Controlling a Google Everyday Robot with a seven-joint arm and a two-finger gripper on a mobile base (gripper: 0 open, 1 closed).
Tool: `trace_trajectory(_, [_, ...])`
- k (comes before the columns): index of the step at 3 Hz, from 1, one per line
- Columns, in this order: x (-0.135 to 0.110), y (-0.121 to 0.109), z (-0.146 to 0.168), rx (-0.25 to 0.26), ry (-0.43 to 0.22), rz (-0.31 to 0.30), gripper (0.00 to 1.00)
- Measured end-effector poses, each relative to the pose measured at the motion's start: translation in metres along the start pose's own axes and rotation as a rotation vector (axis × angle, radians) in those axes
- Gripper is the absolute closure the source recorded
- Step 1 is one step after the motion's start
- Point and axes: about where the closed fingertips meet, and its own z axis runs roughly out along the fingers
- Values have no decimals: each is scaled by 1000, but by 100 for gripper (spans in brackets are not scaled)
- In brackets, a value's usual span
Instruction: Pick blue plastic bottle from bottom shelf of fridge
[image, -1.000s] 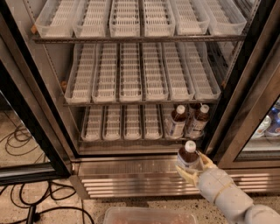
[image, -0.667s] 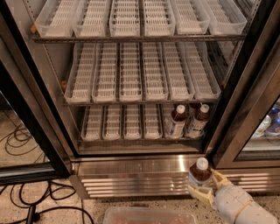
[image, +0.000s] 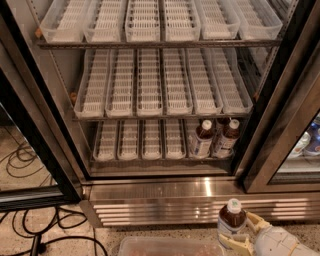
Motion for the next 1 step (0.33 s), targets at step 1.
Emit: trace_trajectory(1, [0,0,0,0,0,0,100])
